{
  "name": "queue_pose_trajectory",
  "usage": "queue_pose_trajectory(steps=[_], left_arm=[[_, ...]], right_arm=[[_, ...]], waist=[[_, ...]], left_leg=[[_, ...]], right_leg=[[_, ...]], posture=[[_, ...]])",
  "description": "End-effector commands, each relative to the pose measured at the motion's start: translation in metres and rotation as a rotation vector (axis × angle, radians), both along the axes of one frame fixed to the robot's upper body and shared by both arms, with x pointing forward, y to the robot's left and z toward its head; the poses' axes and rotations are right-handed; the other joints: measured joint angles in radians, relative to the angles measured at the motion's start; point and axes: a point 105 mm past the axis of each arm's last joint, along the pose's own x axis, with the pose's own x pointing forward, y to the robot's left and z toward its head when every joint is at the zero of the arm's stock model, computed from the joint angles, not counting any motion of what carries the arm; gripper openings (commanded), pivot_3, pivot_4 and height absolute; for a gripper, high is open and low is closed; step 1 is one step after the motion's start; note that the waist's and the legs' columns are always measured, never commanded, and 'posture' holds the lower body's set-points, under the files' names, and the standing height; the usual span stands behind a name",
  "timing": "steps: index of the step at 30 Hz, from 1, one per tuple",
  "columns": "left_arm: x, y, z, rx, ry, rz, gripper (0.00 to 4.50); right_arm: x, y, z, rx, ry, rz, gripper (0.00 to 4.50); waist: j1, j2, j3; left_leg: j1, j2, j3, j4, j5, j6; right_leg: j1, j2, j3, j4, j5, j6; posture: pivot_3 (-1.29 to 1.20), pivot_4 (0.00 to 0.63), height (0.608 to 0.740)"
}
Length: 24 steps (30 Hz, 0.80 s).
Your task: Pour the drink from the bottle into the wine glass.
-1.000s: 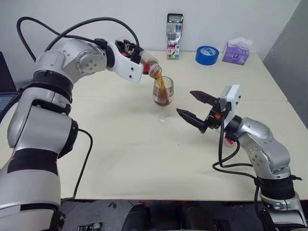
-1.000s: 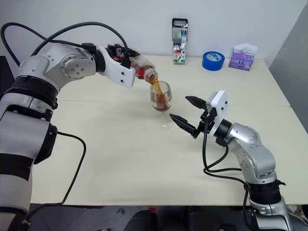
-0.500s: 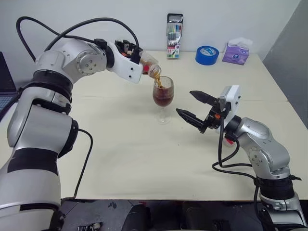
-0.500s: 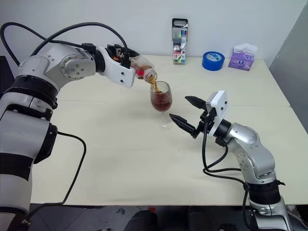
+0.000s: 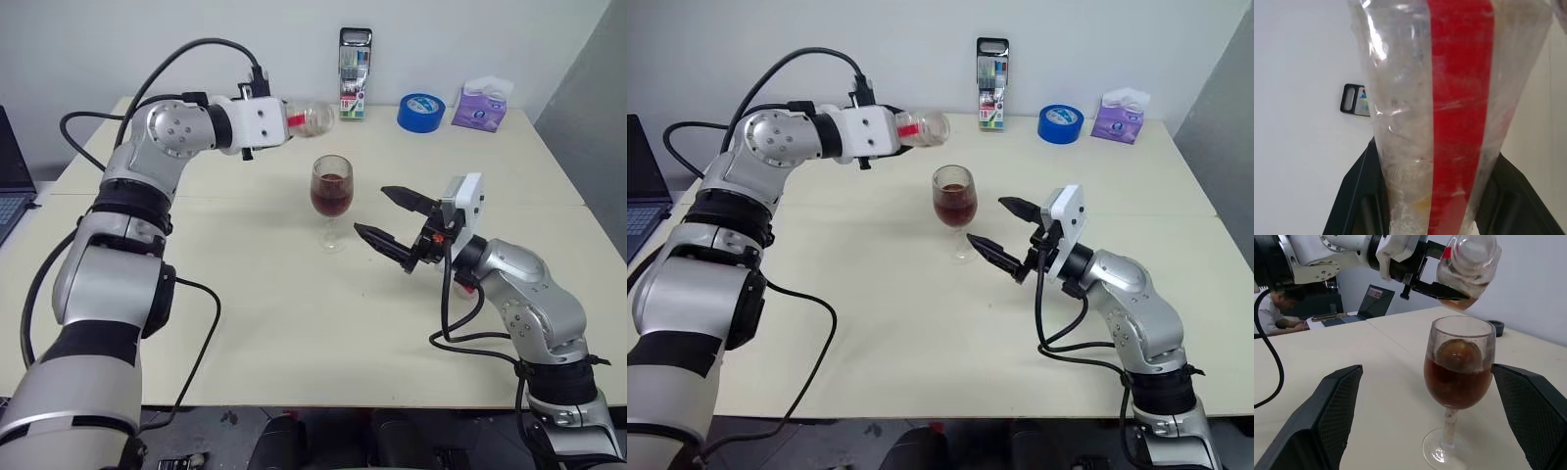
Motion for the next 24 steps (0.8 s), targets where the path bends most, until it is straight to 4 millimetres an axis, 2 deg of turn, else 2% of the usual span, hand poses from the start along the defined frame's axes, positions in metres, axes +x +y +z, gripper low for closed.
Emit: queue_pose_trajectory(steps=[1,4,7,10,12,18,24], left_arm=[[-0.009,0.014,0.027,-0.323,0.01,0.04,1.68],[-0.017,0.043,0.011,-0.659,0.069,0.176,1.68],[-0.029,0.068,-0.015,-0.86,0.101,0.315,1.68],[-0.049,0.092,-0.057,-1.024,0.151,0.442,1.68],[-0.06,0.105,-0.082,-1.076,0.174,0.517,1.68],[-0.073,0.114,-0.13,-1.145,0.238,0.546,1.68],[-0.072,0.12,-0.154,-1.171,0.267,0.518,1.68]], right_arm=[[-0.009,0.005,0.016,0.016,-0.063,0.037,4.5],[-0.027,0.008,0.005,-0.03,-0.062,0.107,4.5],[-0.04,0.006,-0.013,-0.078,-0.034,0.159,4.5],[-0.052,0.002,-0.032,-0.134,-0.011,0.22,4.5],[-0.052,0.0,-0.039,-0.144,0.013,0.232,4.5],[-0.042,0.0,-0.042,-0.145,0.026,0.239,4.5],[-0.034,0.004,-0.038,-0.131,0.032,0.232,4.5]], waist=[[-0.002,0.0,0.0],[-0.004,0.002,-0.002],[-0.003,0.002,-0.002],[0.0,0.002,-0.002],[0.001,0.001,-0.002],[0.008,0.0,-0.003],[0.009,0.0,-0.003]], left_leg=[[0.0,0.0,0.0,0.0,0.0,0.0],[0.001,0.0,0.0,0.0,0.0,0.0],[0.001,0.001,-0.001,0.0,0.0,0.0],[0.001,0.001,-0.001,0.002,0.0,0.0],[0.002,0.001,0.0,0.003,0.0,0.0],[0.003,0.0,-0.002,0.011,-0.002,0.004],[0.003,0.0,-0.003,0.012,-0.002,0.004]], right_leg=[[0.0,0.0,0.001,0.0,0.0,0.0],[0.0,0.0,0.002,0.001,0.0,0.0],[0.0,0.0,0.002,0.002,0.0,0.0],[0.0,0.0,0.002,0.004,0.0,0.0],[0.001,0.0,0.003,0.005,0.0,0.0],[0.002,0.0,0.001,0.014,0.0,0.0],[0.003,0.0,0.001,0.015,0.0,0.0]], posture=[[0.0,0.15,0.74],[0.0,0.15,0.74],[0.0,0.15,0.74],[0.0,0.15,0.74],[0.0,0.15,0.74],[0.0,0.15,0.74],[0.0,0.15,0.74]])
